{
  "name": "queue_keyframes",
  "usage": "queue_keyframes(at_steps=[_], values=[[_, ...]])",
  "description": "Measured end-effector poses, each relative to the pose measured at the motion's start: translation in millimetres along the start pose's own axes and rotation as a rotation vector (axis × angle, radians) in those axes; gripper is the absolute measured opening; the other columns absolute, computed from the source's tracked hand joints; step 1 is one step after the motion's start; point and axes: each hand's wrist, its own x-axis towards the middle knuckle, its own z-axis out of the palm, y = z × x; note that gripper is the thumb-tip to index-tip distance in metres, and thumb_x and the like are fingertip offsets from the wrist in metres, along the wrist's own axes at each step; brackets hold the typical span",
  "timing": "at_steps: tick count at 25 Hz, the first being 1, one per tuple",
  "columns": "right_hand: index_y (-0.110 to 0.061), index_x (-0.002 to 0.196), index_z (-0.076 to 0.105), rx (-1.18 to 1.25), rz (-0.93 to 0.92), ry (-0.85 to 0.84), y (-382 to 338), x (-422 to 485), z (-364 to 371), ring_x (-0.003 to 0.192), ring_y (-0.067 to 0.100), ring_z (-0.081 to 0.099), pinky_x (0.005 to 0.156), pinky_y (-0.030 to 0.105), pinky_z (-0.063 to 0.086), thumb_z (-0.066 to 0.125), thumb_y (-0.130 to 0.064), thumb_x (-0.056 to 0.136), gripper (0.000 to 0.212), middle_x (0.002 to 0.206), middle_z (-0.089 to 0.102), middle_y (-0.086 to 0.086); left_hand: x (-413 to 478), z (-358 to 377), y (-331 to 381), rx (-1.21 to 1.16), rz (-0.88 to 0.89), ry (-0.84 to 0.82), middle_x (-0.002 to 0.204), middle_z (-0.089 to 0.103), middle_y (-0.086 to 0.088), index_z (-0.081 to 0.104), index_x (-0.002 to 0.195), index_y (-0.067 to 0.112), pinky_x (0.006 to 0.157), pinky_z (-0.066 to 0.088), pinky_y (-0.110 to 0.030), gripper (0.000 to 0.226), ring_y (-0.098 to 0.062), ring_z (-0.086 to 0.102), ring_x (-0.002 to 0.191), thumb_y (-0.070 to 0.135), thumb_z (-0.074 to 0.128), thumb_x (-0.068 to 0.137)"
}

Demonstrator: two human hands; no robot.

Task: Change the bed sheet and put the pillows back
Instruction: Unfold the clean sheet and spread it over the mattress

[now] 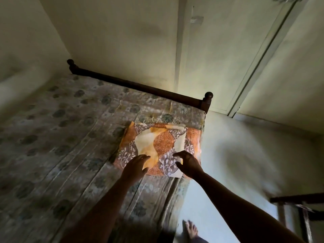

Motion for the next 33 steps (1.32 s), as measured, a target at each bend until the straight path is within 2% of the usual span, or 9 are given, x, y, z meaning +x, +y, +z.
queue_keyframes(at_steps=[10,12,16,18,20,23,28,30,33], values=[[-0.009,0.135,0.042,0.715,0.693,0.139,54,143,5,0.105,0.027,0.055,0.081,0.029,0.041,0.068,-0.030,0.084,0.061,0.127,0.056,0.013,108,2,-9,-0.123,-0.130,-0.026,0.145,0.037,-0.002,0.033,0.142,0.022,0.105,0.031,-0.026,0.050,-0.017,0.035,0.133,0.029,0.048,0.095],[-0.006,0.115,0.054,0.870,0.779,0.198,64,170,14,0.101,0.029,0.057,0.070,0.027,0.045,0.072,-0.023,0.080,0.043,0.110,0.061,0.012,125,7,-14,-0.156,-0.157,-0.044,0.145,0.037,-0.002,0.032,0.143,0.021,0.105,0.030,-0.026,0.051,-0.017,0.034,0.134,0.029,0.048,0.095],[-0.004,0.097,0.058,0.415,0.434,-0.066,50,179,19,0.074,0.017,0.052,0.049,0.019,0.031,0.066,-0.026,0.085,0.026,0.082,0.056,0.004,151,16,-22,-0.178,-0.175,0.017,0.149,0.032,-0.005,0.027,0.145,0.017,0.108,0.028,-0.031,0.065,-0.022,0.029,0.138,0.024,0.060,0.089],[-0.005,0.106,0.060,0.186,0.050,-0.276,38,162,25,0.083,0.020,0.058,0.064,0.015,0.037,0.066,-0.027,0.085,0.031,0.093,0.062,0.009,158,18,-26,0.010,-0.031,-0.012,0.146,0.038,-0.008,0.037,0.141,0.015,0.104,0.037,-0.045,0.078,-0.027,0.034,0.136,0.024,0.075,0.074],[0.000,0.110,0.063,0.091,-0.112,-0.287,45,148,30,0.097,0.027,0.058,0.081,0.028,0.044,0.068,-0.024,0.083,0.036,0.107,0.063,0.015,163,21,-29,0.223,0.149,-0.093,0.129,0.058,-0.006,0.060,0.122,0.016,0.093,0.045,-0.054,0.077,-0.027,0.051,0.123,0.027,0.088,0.050],[-0.002,0.108,0.065,0.115,-0.062,-0.200,61,144,19,0.100,0.026,0.056,0.079,0.025,0.039,0.068,-0.024,0.084,0.033,0.110,0.062,0.012,167,20,-27,0.375,0.260,-0.114,0.089,0.072,0.005,0.073,0.081,0.022,0.079,0.052,-0.050,0.060,-0.017,0.069,0.092,0.033,0.093,0.025],[-0.004,0.099,0.066,0.154,0.052,-0.048,64,146,4,0.088,0.024,0.063,0.064,0.022,0.033,0.070,-0.030,0.082,0.031,0.098,0.067,0.009,176,12,-26,0.194,0.292,0.053,0.068,0.069,0.004,0.071,0.066,0.017,0.064,0.058,-0.032,0.011,-0.017,0.068,0.066,0.020,0.081,0.060],[-0.009,0.094,0.069,0.216,0.229,0.086,70,147,2,0.080,0.021,0.065,0.058,0.022,0.034,0.070,-0.035,0.081,0.029,0.090,0.070,0.004,175,13,-18,0.022,0.232,0.086,0.073,0.069,0.000,0.071,0.075,0.012,0.064,0.058,-0.030,0.018,-0.019,0.068,0.069,0.024,0.058,0.079],[-0.014,0.099,0.068,0.268,0.467,0.184,80,143,0,0.086,0.022,0.066,0.059,0.021,0.038,0.065,-0.025,0.086,0.017,0.096,0.071,0.003,171,26,-15,-0.083,0.158,0.053,0.122,0.062,-0.008,0.054,0.125,0.014,0.101,0.039,-0.041,0.042,-0.020,0.054,0.117,0.027,0.059,0.086]])
